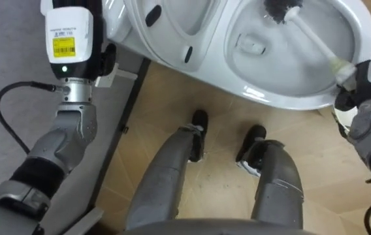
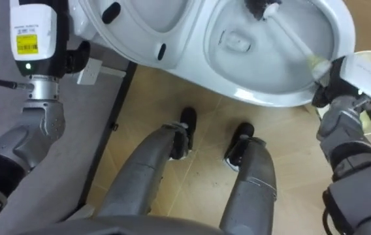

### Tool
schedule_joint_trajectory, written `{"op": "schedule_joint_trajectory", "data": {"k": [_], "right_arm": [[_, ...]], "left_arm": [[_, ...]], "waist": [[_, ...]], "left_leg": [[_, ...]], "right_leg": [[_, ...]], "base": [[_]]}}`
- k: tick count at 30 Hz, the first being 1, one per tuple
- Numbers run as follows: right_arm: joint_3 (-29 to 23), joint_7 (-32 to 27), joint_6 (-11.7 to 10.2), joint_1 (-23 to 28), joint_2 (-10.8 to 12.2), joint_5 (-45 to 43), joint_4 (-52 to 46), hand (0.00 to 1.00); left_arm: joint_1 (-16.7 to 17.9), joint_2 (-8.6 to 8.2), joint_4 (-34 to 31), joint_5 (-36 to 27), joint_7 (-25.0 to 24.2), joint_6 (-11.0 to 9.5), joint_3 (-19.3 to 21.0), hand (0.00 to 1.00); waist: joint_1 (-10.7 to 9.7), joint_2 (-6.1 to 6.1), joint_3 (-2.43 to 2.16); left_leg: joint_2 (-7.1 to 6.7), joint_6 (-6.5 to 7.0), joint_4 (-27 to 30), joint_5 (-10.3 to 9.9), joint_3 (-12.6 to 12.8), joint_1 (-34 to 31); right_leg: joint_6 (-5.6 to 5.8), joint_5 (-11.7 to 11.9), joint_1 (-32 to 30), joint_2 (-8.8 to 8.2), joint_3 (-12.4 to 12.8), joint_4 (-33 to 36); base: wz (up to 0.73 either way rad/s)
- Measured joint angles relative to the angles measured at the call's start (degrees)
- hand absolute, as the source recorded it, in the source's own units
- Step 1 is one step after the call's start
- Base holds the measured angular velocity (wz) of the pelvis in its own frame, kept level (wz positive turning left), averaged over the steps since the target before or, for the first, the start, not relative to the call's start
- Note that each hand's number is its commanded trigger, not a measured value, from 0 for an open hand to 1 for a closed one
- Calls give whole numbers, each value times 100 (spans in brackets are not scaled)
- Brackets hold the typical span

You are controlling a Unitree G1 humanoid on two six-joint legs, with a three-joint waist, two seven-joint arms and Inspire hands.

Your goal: Brush toilet

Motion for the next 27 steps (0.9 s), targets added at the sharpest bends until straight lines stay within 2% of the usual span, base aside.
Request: {"op": "schedule_joint_trajectory", "data": {"k": [2,3,5,9,13,16,18,20,21,22,23,27], "right_arm": [[-16,216,-5,140,6,158,2,100],[-49,295,16,198,12,162,11,100],[-292,472,163,442,83,146,73,100],[-292,532,149,638,146,-52,193,100],[-221,621,347,469,177,-1086,193,100],[-17,632,469,288,170,-1963,138,100],[133,613,559,289,81,-2613,-2,100],[310,530,601,211,16,-3406,-85,100],[335,512,690,194,5,-3519,-127,100],[401,477,770,197,-101,-3647,-184,100],[476,450,794,197,-241,-3719,-272,100],[590,339,949,181,-475,-4177,-462,100]], "left_arm": [[60,-14,1,9,10,68,-5,0],[71,-20,0,5,16,84,-9,0],[94,-26,7,48,45,122,-3,0],[96,-30,41,60,-16,164,-6,0],[26,-159,125,20,-145,271,-8,0],[1,-166,140,-69,-250,262,-28,0],[-38,-211,166,-35,-268,255,-80,0],[-81,-218,187,-49,-275,209,-128,0],[-90,-218,188,-55,-280,191,-130,0],[-113,-216,204,-91,-280,150,-170,0],[-143,-218,210,-162,-223,136,-237,0],[-159,-217,219,-173,-203,88,-278,0]], "waist": [[-88,-8,-41],[-116,-8,-45],[-157,23,-69],[-195,39,-81],[-164,48,-84],[-58,64,-81],[43,84,-77],[131,165,-79],[154,166,-79],[179,174,-83],[235,185,-75],[339,193,-71]], "left_leg": [[-68,16,-16,10,-2,49],[-85,25,-27,16,-1,68],[-90,34,-17,22,5,90],[-59,58,12,27,53,112],[-6,89,6,6,110,147],[11,88,16,9,150,151],[13,88,14,8,172,149],[14,87,14,7,166,125],[14,86,12,7,167,119],[22,85,13,6,166,80],[38,84,7,6,171,45],[66,67,4,-6,197,47]], "right_leg": [[17,-10,37,-56,-16,32],[25,-15,48,-77,-17,46],[36,-18,98,-86,-28,21],[66,11,115,-57,23,4],[55,40,104,-63,79,54],[44,44,99,-61,67,74],[27,54,86,-59,70,70],[23,56,64,-60,61,66],[19,59,57,-60,61,65],[18,59,14,-53,64,64],[14,62,-22,-47,69,60],[6,57,-40,-7,118,64]], "base": [[6],[9],[2],[-6],[-10],[-2],[-5],[0],[0],[0],[0],[-5]]}}
